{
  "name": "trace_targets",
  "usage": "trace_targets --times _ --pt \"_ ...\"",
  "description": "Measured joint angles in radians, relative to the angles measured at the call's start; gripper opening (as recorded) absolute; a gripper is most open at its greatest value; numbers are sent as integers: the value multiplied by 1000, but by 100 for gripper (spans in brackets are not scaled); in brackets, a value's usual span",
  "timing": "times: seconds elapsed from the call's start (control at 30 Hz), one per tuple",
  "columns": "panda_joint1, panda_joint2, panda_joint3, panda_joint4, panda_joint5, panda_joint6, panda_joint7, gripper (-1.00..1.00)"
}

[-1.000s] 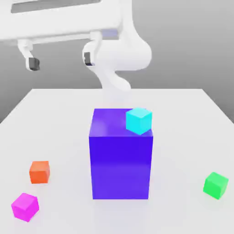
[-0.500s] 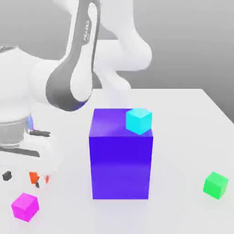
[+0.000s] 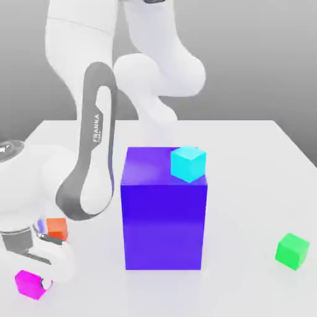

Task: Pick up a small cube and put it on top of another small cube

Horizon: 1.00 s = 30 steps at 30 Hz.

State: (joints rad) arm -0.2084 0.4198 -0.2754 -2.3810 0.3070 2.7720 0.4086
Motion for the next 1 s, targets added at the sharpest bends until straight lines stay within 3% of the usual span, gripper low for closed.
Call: trace_targets --times 0.13,0.67,0.8,0.83,1.0 --pt "85 -113 -17 -33 -81 -80 73 -100" --pt "590 -319 343 -184 -271 -115 341 -100" --pt "742 -208 409 -157 -376 -25 454 -100" --pt "762 -178 404 -153 -389 0 465 100" --pt "762 -178 404 -153 -389 0 465 100"
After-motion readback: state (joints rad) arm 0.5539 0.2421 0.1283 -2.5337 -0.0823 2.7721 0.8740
